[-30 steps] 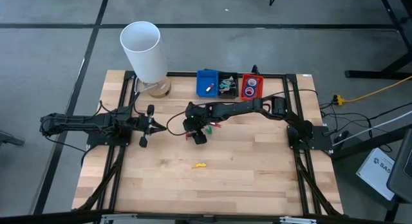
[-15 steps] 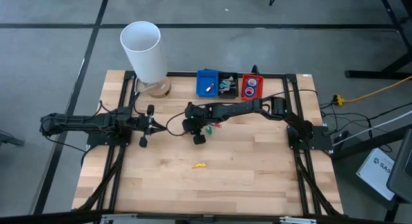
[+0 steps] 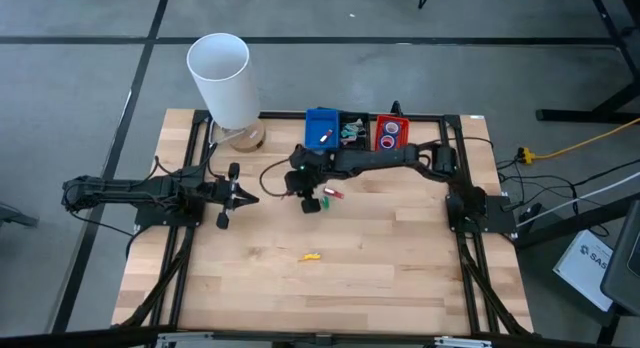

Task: Pick and place Stapler, Stapler remover, tape
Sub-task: Put the left red stapler into the blue bin, then put the yellow stapler into the blue bin

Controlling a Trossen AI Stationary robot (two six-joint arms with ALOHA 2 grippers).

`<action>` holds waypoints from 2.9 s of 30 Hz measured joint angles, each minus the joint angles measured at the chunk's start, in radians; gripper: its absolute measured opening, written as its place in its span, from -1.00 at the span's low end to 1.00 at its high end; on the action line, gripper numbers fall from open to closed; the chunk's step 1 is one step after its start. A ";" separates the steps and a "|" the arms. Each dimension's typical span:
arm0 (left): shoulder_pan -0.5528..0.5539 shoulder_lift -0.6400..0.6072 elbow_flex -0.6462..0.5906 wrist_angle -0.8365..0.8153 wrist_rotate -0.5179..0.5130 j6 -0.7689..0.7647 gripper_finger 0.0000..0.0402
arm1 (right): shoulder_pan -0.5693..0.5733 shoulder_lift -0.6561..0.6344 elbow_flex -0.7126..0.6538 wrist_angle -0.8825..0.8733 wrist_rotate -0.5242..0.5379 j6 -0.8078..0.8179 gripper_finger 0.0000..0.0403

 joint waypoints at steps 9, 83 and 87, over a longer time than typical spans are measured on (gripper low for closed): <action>0.000 0.000 0.000 0.000 -0.001 0.000 -0.92 | -0.082 -0.101 0.000 -0.041 -0.048 0.052 -0.78; 0.000 0.000 0.000 0.000 0.000 0.000 -0.92 | -0.237 -0.181 -0.108 -0.006 -0.205 0.289 0.23; 0.000 0.000 0.000 0.000 0.001 0.000 -0.92 | -0.175 -0.181 -0.108 -0.012 -0.205 0.281 0.23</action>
